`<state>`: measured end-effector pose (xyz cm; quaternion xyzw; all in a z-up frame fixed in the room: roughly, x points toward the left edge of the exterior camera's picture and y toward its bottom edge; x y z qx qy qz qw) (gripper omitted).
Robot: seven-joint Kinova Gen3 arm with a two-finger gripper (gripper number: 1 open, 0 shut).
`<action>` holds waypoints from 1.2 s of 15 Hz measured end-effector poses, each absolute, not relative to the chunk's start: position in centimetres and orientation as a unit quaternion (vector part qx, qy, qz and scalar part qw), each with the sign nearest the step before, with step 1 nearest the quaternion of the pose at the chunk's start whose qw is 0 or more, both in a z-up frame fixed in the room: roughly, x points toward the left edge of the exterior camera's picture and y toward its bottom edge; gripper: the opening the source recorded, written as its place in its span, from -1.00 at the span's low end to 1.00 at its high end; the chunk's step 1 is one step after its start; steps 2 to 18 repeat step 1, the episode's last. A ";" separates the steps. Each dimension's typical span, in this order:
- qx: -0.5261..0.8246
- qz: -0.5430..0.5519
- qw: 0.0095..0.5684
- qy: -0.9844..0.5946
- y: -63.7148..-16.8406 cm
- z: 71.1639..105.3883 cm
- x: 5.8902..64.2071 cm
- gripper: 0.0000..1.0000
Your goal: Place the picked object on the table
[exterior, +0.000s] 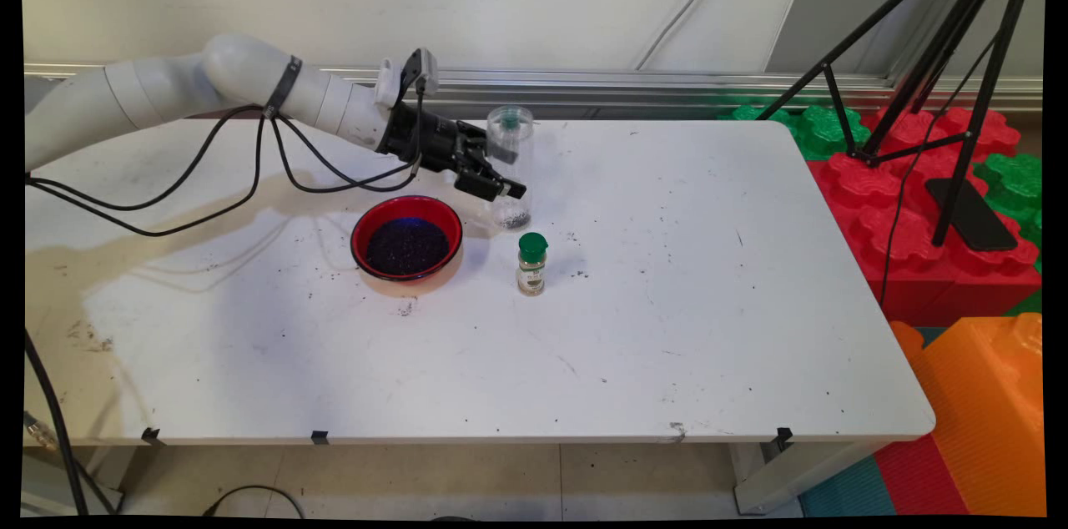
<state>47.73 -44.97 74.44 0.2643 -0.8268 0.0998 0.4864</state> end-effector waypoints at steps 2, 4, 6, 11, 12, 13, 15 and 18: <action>0.264 0.100 0.486 -0.827 -45.0 74.4 47.7 1.00; 0.264 0.100 0.486 -0.827 -45.0 74.4 47.7 1.00; 0.264 0.100 0.486 -0.827 -45.0 74.4 47.7 1.00; 0.264 0.100 0.486 -0.827 -45.0 74.4 47.7 1.00; 0.264 0.100 0.486 -0.827 -45.0 74.4 47.7 1.00; 0.264 0.100 0.486 -0.827 -45.0 74.4 47.7 1.00; 0.264 0.100 0.486 -0.827 -45.0 74.4 47.7 1.00; 0.264 0.100 0.486 -0.827 -45.0 74.4 47.7 1.00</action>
